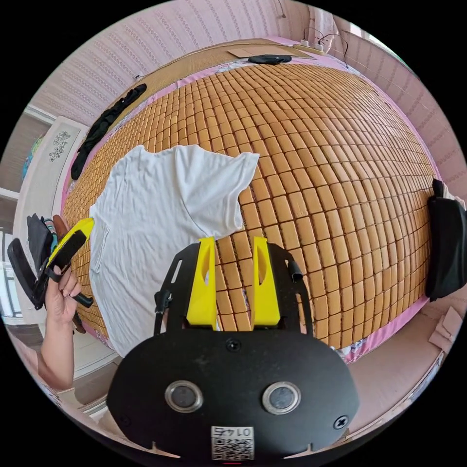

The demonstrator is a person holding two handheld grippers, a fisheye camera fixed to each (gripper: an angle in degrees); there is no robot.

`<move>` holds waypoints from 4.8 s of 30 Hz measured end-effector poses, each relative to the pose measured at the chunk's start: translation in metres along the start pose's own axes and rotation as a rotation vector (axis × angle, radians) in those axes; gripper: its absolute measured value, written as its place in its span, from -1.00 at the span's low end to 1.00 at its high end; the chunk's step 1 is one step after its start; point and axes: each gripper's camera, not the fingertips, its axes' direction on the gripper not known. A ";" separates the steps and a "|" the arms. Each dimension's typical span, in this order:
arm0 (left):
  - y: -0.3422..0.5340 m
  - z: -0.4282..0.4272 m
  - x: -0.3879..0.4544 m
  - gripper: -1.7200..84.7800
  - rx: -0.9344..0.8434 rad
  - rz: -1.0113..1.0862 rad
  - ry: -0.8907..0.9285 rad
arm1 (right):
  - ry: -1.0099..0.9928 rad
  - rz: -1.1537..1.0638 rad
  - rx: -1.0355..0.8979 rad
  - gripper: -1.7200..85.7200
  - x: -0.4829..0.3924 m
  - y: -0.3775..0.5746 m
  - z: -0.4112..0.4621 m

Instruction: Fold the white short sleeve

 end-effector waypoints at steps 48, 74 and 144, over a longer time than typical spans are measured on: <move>-0.034 0.087 -0.078 -0.98 -0.225 -0.133 -0.073 | -0.077 -0.494 -0.135 -0.97 0.022 0.074 -0.034; -0.041 0.000 -0.147 -0.95 -0.093 -0.227 -0.217 | -0.014 -0.658 -0.018 -0.84 -0.049 -0.049 -0.074; 0.087 -0.267 -0.072 -0.98 -0.091 0.042 -0.221 | -0.388 -0.612 -0.169 -0.95 0.023 -0.011 -0.070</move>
